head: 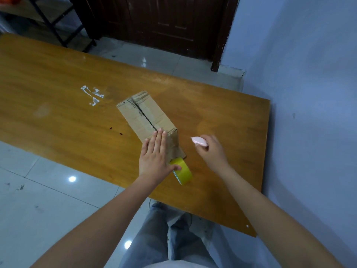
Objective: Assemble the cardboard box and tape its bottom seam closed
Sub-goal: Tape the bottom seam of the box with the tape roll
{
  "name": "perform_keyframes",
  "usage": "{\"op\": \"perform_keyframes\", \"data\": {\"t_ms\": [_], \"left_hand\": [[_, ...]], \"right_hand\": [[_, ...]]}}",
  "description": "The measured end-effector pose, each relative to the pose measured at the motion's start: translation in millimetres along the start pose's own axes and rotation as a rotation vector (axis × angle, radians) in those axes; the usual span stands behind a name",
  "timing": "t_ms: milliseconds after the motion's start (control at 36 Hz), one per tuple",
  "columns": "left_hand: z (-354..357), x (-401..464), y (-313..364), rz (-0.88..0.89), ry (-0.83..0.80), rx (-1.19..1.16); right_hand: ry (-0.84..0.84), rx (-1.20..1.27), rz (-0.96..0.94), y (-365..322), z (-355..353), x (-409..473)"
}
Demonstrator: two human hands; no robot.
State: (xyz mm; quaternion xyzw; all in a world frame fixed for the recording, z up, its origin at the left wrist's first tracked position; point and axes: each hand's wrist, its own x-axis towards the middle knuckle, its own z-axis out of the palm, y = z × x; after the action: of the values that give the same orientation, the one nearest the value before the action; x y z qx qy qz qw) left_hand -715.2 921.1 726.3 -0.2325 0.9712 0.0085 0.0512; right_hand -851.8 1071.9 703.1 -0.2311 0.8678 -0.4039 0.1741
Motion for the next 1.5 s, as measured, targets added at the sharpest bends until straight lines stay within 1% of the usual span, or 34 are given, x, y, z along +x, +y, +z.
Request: {"op": "perform_keyframes", "data": {"t_ms": [56,111,222,278,417,778,972,1222,1361,1417,1500], "left_hand": [[-1,0,0,-0.003,0.002,-0.013],[-1,0,1,-0.003,0.001,-0.026],[0,0,1,-0.006,-0.003,-0.038],[0,0,0,-0.009,-0.006,-0.049],[2,1,0,-0.014,-0.011,-0.051],[-1,1,-3,0.012,-0.023,-0.041],[-2,0,-2,0.01,-0.029,-0.049],[-1,-1,-1,0.008,-0.008,-0.042],[0,-1,-2,0.005,-0.013,-0.029],[0,-1,-2,0.002,-0.012,-0.024],[0,0,-2,-0.001,-0.012,-0.025]], "right_hand": [[-0.013,0.062,-0.082,-17,0,-8],[-0.062,0.051,-0.141,-28,1,-16],[-0.174,-0.037,-0.159,-36,7,-23],[-0.194,-0.054,-0.147,-37,12,-22],[-0.168,-0.056,-0.135,-37,22,-18],[-0.115,-0.159,-0.079,-41,29,-17],[-0.112,-0.128,-0.052,-45,31,-17],[-0.11,-0.111,0.002,-44,26,-9],[-0.001,-0.104,0.097,-19,14,-3],[0.006,-0.144,0.161,-3,10,-2],[-0.025,-0.301,0.281,20,6,-4]]}}
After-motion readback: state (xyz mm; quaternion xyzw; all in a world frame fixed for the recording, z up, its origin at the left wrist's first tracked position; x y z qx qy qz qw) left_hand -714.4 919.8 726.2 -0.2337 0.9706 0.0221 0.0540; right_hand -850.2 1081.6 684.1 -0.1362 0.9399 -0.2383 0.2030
